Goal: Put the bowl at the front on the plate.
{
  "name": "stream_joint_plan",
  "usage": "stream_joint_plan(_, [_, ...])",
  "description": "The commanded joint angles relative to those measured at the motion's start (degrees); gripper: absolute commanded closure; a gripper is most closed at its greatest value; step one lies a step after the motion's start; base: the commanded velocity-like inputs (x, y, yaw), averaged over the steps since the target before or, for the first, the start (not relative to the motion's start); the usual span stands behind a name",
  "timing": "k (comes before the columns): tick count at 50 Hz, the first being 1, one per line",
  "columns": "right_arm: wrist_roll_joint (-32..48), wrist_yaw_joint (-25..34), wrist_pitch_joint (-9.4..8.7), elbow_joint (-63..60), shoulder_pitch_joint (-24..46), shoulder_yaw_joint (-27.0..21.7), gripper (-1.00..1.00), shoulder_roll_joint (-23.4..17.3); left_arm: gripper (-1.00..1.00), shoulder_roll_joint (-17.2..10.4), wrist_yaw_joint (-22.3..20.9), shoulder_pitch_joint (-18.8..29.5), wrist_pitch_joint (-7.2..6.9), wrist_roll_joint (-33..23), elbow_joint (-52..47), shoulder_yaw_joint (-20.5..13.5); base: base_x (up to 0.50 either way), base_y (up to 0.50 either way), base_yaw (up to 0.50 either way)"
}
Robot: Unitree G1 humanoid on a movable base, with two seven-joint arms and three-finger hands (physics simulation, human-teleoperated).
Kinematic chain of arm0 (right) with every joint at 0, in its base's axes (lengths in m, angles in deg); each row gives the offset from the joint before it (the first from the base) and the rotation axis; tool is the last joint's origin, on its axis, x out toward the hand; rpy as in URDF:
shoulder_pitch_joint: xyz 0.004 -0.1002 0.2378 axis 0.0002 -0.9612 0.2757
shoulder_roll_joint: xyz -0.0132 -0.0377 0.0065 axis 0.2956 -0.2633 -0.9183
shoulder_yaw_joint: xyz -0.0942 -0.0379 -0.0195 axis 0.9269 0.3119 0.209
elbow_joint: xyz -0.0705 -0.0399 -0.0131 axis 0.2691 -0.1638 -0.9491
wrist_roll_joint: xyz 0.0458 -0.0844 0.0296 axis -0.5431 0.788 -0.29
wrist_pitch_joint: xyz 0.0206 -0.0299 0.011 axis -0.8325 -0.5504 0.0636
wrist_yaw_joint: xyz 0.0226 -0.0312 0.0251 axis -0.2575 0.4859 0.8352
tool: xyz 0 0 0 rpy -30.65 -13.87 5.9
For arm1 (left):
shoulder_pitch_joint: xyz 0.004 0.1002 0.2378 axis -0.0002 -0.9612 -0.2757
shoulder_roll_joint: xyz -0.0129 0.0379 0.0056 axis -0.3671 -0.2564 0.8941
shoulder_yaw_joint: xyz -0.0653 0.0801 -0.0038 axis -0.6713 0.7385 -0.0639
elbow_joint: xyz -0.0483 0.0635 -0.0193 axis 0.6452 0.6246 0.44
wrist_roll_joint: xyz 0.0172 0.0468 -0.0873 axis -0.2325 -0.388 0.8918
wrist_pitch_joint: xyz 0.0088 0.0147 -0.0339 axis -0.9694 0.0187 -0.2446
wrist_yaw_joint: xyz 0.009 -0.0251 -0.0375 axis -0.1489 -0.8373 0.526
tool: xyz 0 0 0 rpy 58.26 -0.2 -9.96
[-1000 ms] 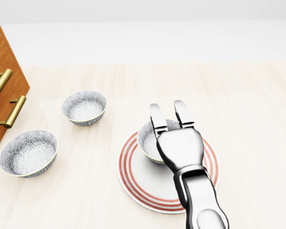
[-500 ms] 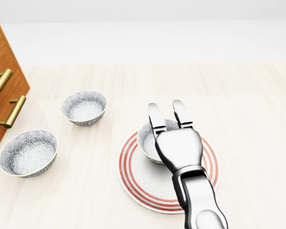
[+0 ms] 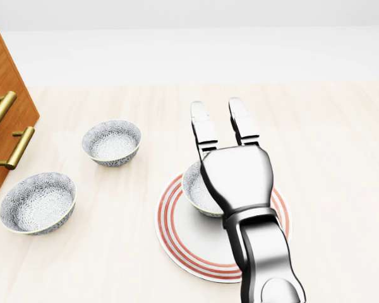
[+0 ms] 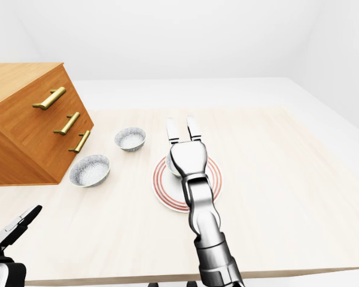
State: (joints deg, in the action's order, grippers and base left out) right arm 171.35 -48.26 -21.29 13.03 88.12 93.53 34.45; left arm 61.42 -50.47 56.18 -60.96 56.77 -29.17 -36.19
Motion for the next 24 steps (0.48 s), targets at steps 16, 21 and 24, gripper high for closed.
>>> stream_joint_plan(16, [0.0,8.9,0.0,-22.8,6.0,0.1,-1.0,3.2,-1.0,0.0,0.3,0.1,0.0,-0.3,-0.1,0.0,0.0,0.0,0.0])
stream_joint_plan(21, [1.5,10.6,0.0,-24.6,6.8,-0.4,-1.0,3.1,-1.0,0.0,0.4,-0.1,0.0,-0.2,-0.1,0.1,0.0,0.0,0.0])
stream_joint_plan(24, [2.1,11.4,0.0,-25.7,7.4,-0.6,-1.0,3.4,-1.0,0.1,0.3,-0.1,0.0,-0.1,-0.6,-0.1,0.0,0.0,0.0])
